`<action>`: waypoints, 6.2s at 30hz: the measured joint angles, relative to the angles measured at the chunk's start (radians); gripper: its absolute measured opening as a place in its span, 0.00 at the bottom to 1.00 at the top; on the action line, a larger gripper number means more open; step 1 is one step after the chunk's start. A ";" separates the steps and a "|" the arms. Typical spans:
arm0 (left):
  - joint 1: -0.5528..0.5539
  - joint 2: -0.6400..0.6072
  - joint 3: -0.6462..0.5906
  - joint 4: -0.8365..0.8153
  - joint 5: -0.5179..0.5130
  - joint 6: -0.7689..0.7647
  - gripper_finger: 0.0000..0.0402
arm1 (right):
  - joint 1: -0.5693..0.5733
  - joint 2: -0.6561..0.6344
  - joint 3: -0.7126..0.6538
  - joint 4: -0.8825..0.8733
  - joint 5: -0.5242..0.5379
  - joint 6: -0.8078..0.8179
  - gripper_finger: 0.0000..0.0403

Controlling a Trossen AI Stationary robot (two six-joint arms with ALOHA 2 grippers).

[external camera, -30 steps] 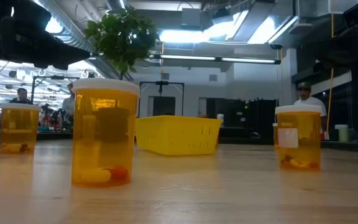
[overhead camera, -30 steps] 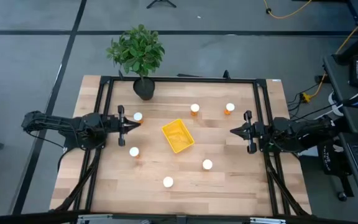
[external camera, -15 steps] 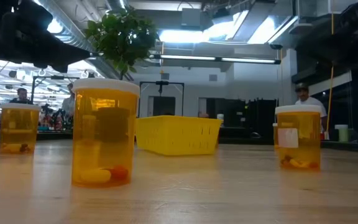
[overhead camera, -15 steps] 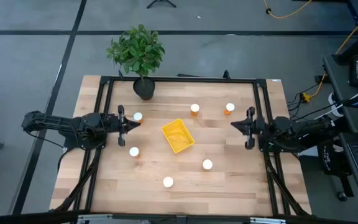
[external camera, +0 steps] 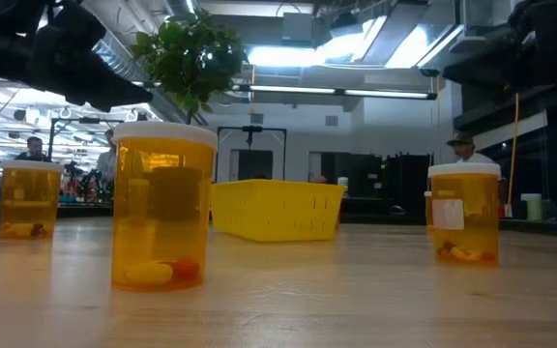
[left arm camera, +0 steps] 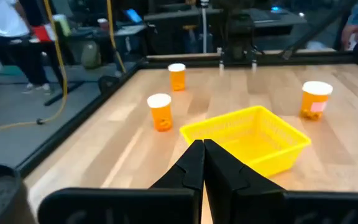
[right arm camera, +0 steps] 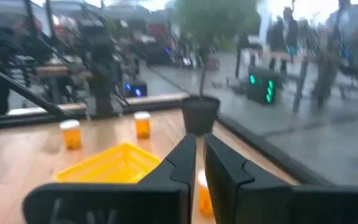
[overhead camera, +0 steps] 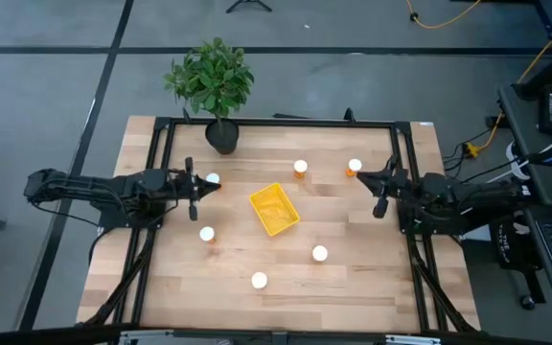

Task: Pick and place pill bottles into a basket
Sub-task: Put the pill bottle into the bin

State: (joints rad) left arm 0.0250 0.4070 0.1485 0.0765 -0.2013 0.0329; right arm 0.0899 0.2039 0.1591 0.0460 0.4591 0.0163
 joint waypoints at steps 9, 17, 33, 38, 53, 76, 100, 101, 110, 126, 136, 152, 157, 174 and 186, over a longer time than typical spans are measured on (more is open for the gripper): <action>0.024 0.014 0.062 -0.111 0.006 -0.029 0.01 | -0.069 0.149 0.136 -0.195 -0.005 0.086 0.19; 0.024 0.014 0.062 -0.141 0.020 -0.012 0.01 | -0.069 0.242 0.180 -0.301 -0.007 0.113 0.33; 0.024 0.014 0.062 -0.140 0.014 -0.009 0.01 | -0.068 0.318 0.266 -0.521 -0.006 0.203 0.80; 0.024 0.014 0.062 -0.140 0.012 0.015 0.02 | -0.068 0.318 0.261 -0.619 0.053 0.326 0.81; 0.024 0.014 0.062 -0.140 0.012 0.015 0.02 | -0.079 0.482 0.226 -0.643 0.123 0.535 0.80; 0.024 0.014 0.062 -0.140 0.012 0.015 0.02 | -0.094 0.765 0.057 -0.277 0.276 0.749 0.80; 0.024 0.014 0.062 -0.141 0.012 0.033 0.02 | -0.255 0.883 0.045 -0.030 0.268 0.591 0.80; 0.024 0.014 0.062 -0.140 0.012 0.033 0.02 | -0.264 0.892 0.045 -0.009 0.259 0.575 0.80; 0.024 0.014 0.062 -0.141 0.010 0.033 0.01 | -0.335 0.937 0.045 0.082 0.235 0.498 0.80; 0.024 0.014 0.062 -0.141 -0.029 0.033 0.02 | -0.369 0.938 0.045 0.101 0.185 0.468 0.62; 0.024 0.014 0.062 -0.141 -0.029 0.033 0.02 | -0.369 0.938 0.045 0.108 0.173 0.448 0.55; 0.024 0.014 0.062 -0.141 -0.029 0.033 0.02 | -0.369 0.937 0.147 0.123 0.064 0.339 0.54; 0.024 0.014 0.062 -0.141 -0.029 0.033 0.01 | -0.369 0.927 0.203 0.121 0.037 0.268 0.54; 0.024 0.014 0.062 -0.141 -0.029 0.033 0.01 | -0.339 0.752 0.254 0.056 -0.254 0.155 0.54; 0.024 0.014 0.062 -0.138 -0.029 0.033 0.01 | -0.236 0.683 0.254 0.038 -0.378 0.105 0.54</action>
State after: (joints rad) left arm 0.0486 0.4206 0.2104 -0.0616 -0.2302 0.0658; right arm -0.1464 0.8871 0.4133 0.0838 0.0809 0.1210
